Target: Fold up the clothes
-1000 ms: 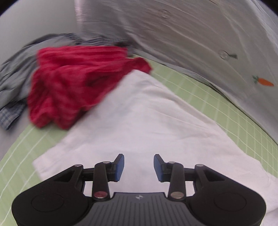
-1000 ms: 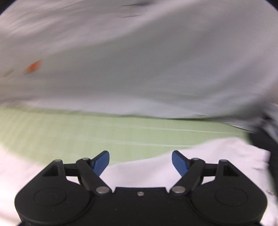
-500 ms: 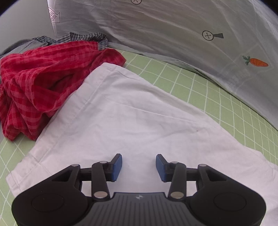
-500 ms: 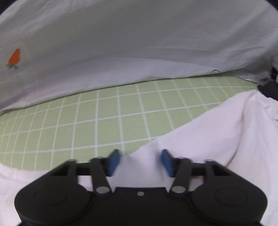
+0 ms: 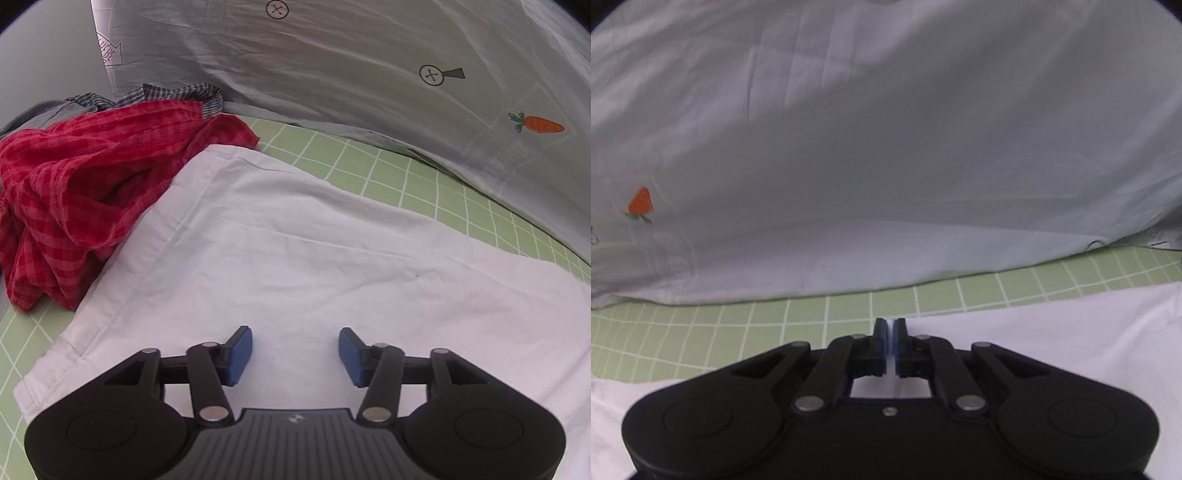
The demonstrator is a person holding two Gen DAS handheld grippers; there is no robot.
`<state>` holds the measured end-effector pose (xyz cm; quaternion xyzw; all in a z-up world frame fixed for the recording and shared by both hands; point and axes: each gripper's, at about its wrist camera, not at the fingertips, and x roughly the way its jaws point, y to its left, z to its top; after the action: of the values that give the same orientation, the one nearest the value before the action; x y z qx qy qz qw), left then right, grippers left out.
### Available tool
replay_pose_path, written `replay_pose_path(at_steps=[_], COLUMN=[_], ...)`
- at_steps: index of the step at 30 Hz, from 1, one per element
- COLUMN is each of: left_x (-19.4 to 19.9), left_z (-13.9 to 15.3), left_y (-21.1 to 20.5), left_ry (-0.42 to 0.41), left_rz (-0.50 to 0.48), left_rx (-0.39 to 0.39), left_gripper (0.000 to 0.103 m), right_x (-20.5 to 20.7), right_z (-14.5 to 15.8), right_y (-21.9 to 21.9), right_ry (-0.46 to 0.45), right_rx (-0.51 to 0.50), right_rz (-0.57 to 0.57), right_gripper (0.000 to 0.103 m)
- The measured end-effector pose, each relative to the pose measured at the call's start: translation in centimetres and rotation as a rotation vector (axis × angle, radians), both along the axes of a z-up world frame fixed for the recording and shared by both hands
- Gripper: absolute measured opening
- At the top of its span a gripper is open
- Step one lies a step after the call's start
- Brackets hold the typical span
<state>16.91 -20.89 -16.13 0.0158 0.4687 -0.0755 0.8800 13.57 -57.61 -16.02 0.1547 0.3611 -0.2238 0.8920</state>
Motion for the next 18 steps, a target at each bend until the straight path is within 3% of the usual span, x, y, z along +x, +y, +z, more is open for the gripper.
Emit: replay_pose_path(at_steps=[2,3,4,6,9,13,18], left_x=[0.0,0.1,0.1,0.0,-0.8,-1.6,-0.7], left_z=[0.0,0.0,0.1,0.3,0.7,0.8,0.4], left_y=[-0.2,-0.1,-0.1,0.3,1.6,3.6,6.5], left_ry=[0.002,0.006,0.010,0.018,0.003,-0.029,-0.023], left_rz=[0.002,0.013,0.025,0.062,0.114,0.154,0.193], left_rx=[0.001,-0.001,-0.004,-0.018,-0.038,-0.001,-0.029], left_gripper=[0.059,0.059,0.059,0.059,0.059,0.060,0.060], right_x=[-0.1,-0.4,-0.9,-2.7,-6.5,-12.7,-18.2], right_z=[-0.5,-0.3,0.0,0.9,1.8,1.7,0.4], right_y=[-0.4,-0.5,-0.5,-0.2,0.1,0.3,1.7], right_ry=[0.005,0.004,0.000,-0.018,-0.010,0.045,0.151], right_rx=[0.024,0.031,0.027,-0.007,-0.066,-0.085,-0.110], right_rz=[0.013,0.014,0.013,0.024,0.033,0.014,0.011], right_gripper=[0.020,0.049,0.069,0.073,0.087,0.088,0.088])
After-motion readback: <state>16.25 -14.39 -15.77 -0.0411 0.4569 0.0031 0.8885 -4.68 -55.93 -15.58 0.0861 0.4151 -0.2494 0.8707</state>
